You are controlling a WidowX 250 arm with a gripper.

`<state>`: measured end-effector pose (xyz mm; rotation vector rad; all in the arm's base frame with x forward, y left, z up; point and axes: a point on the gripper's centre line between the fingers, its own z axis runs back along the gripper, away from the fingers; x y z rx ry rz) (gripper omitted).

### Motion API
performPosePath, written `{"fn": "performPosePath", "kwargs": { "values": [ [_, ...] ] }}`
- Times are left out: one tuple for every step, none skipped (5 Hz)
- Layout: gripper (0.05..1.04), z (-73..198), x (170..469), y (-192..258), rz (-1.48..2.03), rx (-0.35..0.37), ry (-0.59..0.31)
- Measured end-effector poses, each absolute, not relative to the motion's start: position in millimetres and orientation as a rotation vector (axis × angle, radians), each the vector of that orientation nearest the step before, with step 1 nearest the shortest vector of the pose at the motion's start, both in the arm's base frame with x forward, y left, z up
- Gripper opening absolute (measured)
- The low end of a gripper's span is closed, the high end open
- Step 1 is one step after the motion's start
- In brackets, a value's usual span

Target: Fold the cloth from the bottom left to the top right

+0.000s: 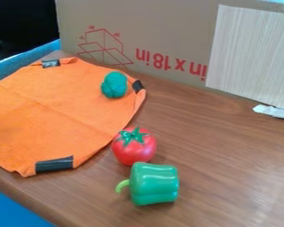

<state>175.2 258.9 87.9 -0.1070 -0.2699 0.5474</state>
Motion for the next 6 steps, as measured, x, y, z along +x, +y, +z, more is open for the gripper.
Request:
{"fn": "performPosePath", "kwargs": {
  "values": [
    [1.001, 80.4, 179.0, 270.5, 0.576, -0.103, -0.261],
    [1.001, 82.9, 182.6, 282.4, 0.611, -0.08, -0.267],
    [1.001, 73.8, 186.5, 294.8, 0.657, -0.038, -0.24],
    [1.001, 70.0, 188.6, 300.7, 0.668, -0.02, -0.224],
    [0.955, 58.3, 189.0, 305.5, 0.695, 0.021, -0.193],
    [0.673, 52.3, 190.6, 307.3, 0.7, 0.046, -0.177]
  ]
}}
